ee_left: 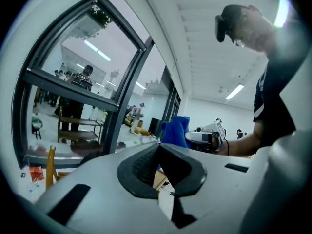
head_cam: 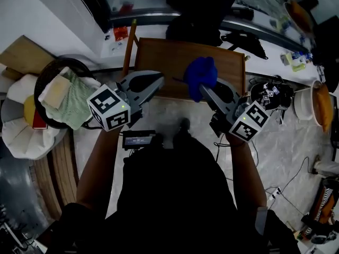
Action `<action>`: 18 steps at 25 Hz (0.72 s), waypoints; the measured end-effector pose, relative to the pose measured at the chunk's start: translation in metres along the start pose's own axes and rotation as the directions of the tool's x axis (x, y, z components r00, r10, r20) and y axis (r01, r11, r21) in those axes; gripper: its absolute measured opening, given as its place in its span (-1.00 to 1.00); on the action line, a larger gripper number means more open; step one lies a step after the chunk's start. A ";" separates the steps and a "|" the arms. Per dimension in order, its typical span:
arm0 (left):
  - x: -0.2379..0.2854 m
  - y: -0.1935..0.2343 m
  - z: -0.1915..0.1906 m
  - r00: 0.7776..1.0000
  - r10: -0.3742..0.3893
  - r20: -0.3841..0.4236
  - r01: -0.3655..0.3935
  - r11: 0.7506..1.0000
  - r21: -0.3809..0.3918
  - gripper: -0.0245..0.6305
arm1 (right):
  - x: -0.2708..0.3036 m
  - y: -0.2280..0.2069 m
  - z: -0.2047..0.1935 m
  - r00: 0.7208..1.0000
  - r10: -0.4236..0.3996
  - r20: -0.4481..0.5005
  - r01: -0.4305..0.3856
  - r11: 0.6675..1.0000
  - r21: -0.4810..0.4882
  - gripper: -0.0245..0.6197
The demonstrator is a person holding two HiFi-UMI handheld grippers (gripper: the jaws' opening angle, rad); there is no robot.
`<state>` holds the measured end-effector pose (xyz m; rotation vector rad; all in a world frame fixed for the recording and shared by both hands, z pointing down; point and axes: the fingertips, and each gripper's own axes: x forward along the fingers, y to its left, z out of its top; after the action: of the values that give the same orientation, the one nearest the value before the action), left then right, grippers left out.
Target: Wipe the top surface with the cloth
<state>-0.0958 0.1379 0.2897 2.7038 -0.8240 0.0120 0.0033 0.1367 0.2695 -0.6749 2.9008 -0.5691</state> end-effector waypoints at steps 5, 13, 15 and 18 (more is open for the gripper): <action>-0.036 -0.034 -0.009 0.999 -0.034 0.003 0.034 0.999 0.000 -0.89 | -0.012 0.059 -0.019 1.000 0.002 -0.015 -0.003 1.000 -0.015 -0.71; -0.055 -0.086 -0.038 0.999 -0.041 -0.018 0.041 0.999 -0.016 -0.89 | -0.044 0.092 -0.034 0.999 0.036 -0.018 -0.036 0.999 0.009 -0.71; -0.055 -0.100 -0.042 0.999 -0.032 -0.038 0.032 0.999 0.007 -0.89 | -0.054 0.097 -0.032 0.999 0.047 -0.006 -0.047 0.999 -0.002 -0.71; -0.052 -0.121 -0.040 0.999 -0.015 -0.036 0.016 1.000 0.020 -0.89 | -0.074 0.103 -0.030 0.998 0.068 -0.006 -0.068 0.997 -0.026 -0.71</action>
<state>-0.0696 0.2731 0.2872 2.7211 -0.7966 0.0651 0.0219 0.2653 0.2592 -0.5759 2.9277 -0.5266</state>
